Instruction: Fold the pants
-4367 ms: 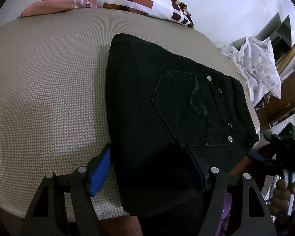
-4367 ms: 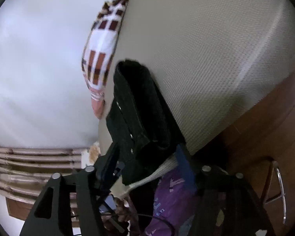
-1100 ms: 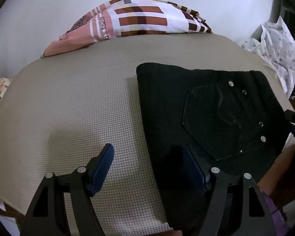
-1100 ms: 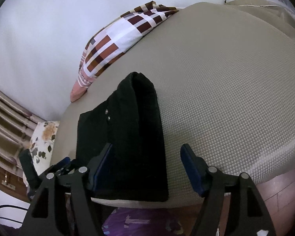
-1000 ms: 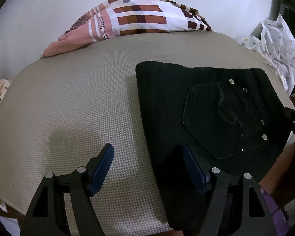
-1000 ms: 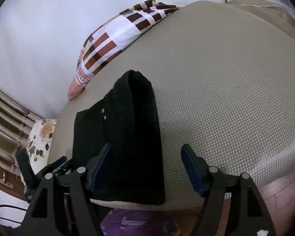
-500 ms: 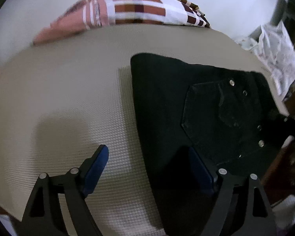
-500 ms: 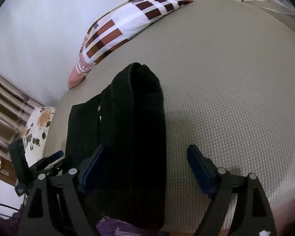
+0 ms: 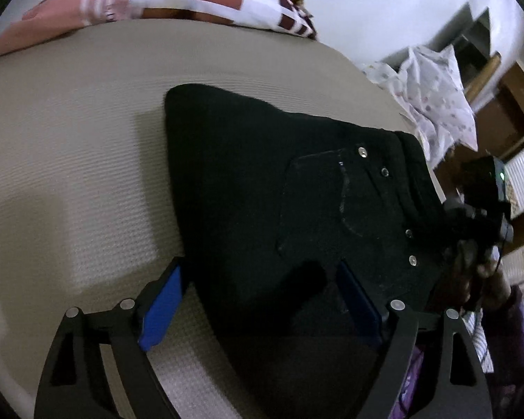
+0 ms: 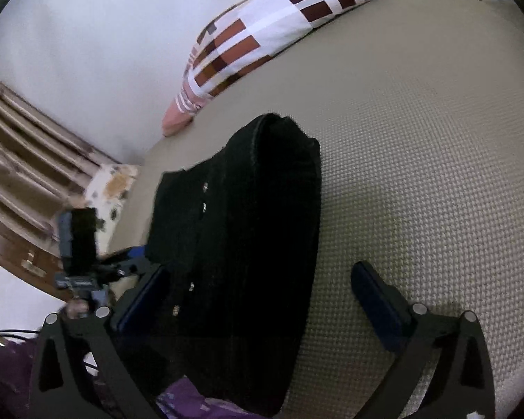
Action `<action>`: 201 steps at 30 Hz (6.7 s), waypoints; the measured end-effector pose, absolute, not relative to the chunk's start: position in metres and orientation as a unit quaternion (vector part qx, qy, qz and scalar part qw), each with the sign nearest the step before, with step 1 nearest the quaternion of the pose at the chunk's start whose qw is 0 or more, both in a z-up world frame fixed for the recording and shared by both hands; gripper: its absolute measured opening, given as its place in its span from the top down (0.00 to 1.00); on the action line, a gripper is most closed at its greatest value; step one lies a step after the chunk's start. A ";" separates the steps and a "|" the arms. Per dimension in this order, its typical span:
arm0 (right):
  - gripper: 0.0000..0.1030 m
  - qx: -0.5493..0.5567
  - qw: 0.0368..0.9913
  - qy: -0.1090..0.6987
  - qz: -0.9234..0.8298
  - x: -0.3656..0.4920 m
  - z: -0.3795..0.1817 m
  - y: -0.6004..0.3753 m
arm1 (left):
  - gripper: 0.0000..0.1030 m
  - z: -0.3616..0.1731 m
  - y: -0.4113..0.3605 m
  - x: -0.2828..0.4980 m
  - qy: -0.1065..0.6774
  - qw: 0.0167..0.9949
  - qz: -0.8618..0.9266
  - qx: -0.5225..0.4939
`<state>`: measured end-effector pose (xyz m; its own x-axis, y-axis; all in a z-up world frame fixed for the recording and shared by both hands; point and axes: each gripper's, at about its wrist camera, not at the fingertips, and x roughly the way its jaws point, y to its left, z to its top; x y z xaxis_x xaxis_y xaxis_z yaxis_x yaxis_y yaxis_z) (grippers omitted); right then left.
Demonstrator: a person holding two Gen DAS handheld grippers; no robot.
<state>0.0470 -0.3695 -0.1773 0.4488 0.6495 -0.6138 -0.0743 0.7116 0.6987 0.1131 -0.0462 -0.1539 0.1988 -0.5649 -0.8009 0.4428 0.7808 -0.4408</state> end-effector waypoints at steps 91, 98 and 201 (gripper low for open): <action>0.71 0.379 0.724 0.458 0.348 0.182 -0.136 -0.182 | 0.85 -0.071 0.098 0.189 0.405 0.904 -0.135 0.006; 0.71 0.376 0.722 0.458 0.357 0.211 -0.140 -0.160 | 0.85 -0.074 0.124 0.221 0.395 0.912 -0.112 0.000; 0.00 0.066 0.953 0.272 0.112 0.056 0.030 -0.095 | 0.00 0.052 0.120 0.078 0.229 0.973 0.023 -0.026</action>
